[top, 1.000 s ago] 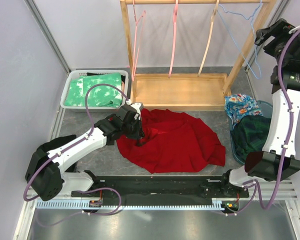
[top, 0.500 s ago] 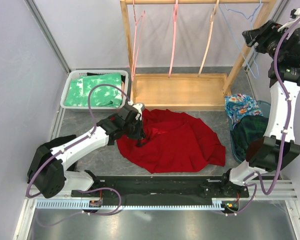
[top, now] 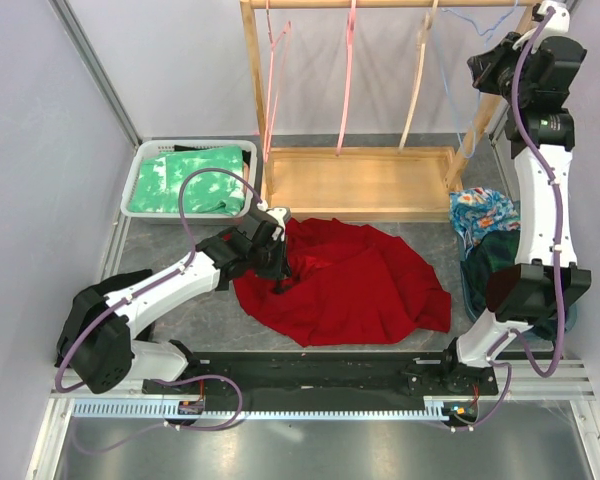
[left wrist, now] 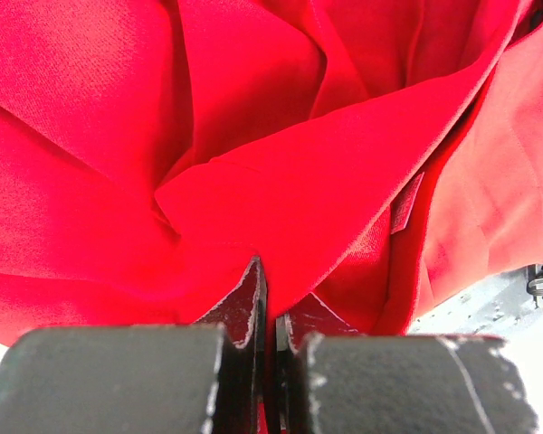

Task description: Place the skirt on the hanger

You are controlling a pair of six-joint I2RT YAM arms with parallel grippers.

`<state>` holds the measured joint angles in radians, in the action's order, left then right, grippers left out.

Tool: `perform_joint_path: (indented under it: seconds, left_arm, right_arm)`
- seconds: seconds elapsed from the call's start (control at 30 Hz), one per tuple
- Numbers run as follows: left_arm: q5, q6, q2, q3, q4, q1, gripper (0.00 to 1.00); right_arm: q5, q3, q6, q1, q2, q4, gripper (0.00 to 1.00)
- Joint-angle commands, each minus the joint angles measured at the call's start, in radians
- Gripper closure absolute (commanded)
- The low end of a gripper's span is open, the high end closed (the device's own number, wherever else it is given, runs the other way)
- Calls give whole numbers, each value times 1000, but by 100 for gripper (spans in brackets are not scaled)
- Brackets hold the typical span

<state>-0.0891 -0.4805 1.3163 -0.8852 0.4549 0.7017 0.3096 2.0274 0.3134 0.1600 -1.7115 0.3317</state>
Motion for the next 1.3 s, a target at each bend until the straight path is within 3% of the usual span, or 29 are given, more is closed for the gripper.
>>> perform_joint_path:
  seconds: [0.0, 0.5, 1.0, 1.13, 1.27]
  left_arm:
    - [-17, 31, 14, -37, -39, -2, 98]
    - [-9, 29, 15, -41, -45, -2, 98]
    - [84, 5, 3, -66, -33, -2, 98]
    - [84, 0, 8, -78, -33, -2, 98]
    - [107, 2, 4, -83, -32, -2, 98]
  right_arm:
    - [-174, 44, -63, -14, 61, 7, 100]
    - [-152, 21, -88, -17, 184, 38, 100]
    - [-303, -660, -56, -56, 738, 414, 100]
    - [-177, -850, 21, -57, 900, 425, 100]
    - [-52, -903, 29, -57, 984, 470, 100]
